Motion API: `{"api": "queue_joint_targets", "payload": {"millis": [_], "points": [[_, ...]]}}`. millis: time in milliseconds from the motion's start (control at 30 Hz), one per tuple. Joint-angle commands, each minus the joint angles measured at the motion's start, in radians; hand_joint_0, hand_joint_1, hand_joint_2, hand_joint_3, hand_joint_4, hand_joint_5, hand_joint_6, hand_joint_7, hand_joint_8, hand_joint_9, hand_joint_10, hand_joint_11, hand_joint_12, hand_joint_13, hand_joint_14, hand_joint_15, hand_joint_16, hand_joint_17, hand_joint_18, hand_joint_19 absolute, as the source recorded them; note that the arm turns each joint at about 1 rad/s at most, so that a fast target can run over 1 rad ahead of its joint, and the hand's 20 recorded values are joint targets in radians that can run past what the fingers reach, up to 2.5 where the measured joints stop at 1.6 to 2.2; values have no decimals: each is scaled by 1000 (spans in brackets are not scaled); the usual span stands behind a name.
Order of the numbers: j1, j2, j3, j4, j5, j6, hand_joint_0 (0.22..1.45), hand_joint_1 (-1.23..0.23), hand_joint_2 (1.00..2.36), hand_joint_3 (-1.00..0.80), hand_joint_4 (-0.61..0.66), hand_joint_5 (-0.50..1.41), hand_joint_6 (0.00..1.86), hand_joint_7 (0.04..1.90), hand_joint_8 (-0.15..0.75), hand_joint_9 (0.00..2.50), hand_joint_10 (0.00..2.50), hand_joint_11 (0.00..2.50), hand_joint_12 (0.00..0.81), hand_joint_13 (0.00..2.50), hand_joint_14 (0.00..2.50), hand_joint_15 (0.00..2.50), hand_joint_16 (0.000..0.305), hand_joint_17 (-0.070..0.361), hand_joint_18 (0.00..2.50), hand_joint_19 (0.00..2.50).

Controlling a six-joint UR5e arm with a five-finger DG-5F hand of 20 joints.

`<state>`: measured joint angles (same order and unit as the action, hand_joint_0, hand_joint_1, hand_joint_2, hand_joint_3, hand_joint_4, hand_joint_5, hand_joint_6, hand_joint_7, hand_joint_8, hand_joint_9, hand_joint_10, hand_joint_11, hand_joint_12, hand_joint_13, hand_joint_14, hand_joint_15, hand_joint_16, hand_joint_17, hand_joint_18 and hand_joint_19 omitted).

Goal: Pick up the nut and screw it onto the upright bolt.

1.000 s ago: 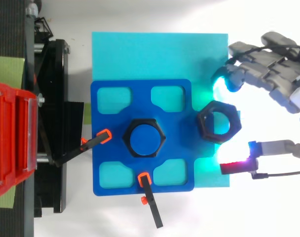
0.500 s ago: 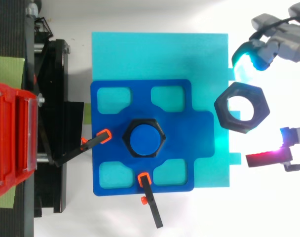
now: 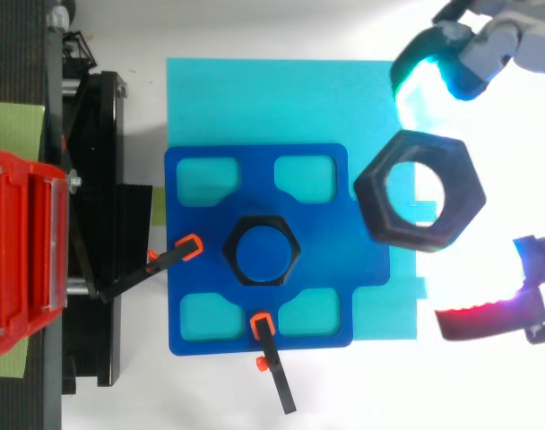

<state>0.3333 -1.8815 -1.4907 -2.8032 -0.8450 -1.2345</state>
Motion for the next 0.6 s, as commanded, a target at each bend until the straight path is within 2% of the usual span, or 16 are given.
{"api": "queue_joint_targets", "payload": {"millis": [0, 33, 67, 100, 167, 200, 300, 333, 367, 433, 567], "points": [[-13, -42, 7, 129, -63, -63, 556, -590, 1008, -417, 327, -183, 594, 1207, 319, 448, 0, 0, 315, 506, 0, 0, 34, 77, 346, 0], [-19, -74, 13, 151, -71, -63, 556, -590, 1008, -418, 327, -183, 594, 1206, 318, 449, 0, 0, 315, 507, 0, 0, 34, 77, 346, 0], [-25, -84, 21, 154, -75, -62, 556, -589, 1008, -421, 327, -182, 593, 1203, 319, 450, 0, 0, 314, 508, 0, 0, 34, 77, 346, 0], [-33, -120, 49, 157, -105, -53, 556, -589, 1009, -419, 334, -181, 593, 1204, 319, 450, 0, 0, 315, 508, 0, 0, 34, 77, 346, 0], [-36, -133, 63, 156, -118, -51, 556, -589, 1008, -419, 329, -181, 593, 1204, 319, 451, 0, 0, 316, 509, 0, 0, 34, 77, 348, 0], [-40, -146, 73, 151, -138, -51, 556, -588, 1008, -418, 333, -181, 593, 1204, 320, 452, 0, 0, 315, 508, 0, 0, 34, 77, 348, 0], [-46, -151, 75, 152, -163, -49, 556, -588, 1008, -420, 333, -181, 593, 1210, 321, 456, 0, 0, 315, 508, 0, 0, 34, 76, 353, 0], [-50, -153, 75, 156, -183, -51, 556, -588, 1007, -419, 335, -180, 593, 1206, 320, 456, 0, 0, 315, 509, 0, 0, 34, 76, 351, 0], [-50, -168, 75, 157, -193, -54, 556, -587, 1007, -418, 332, -180, 593, 1206, 320, 455, 0, 0, 315, 510, 0, 0, 34, 76, 353, 0], [-51, -194, 75, 159, -206, -49, 556, -587, 1008, -419, 332, -180, 593, 1206, 320, 455, 0, 0, 316, 510, 0, 0, 34, 76, 354, 0], [-54, -195, 75, 157, -215, -42, 557, -587, 1007, -419, 334, -178, 592, 1212, 320, 455, 0, 0, 315, 511, 0, 0, 34, 76, 353, 0]]}}
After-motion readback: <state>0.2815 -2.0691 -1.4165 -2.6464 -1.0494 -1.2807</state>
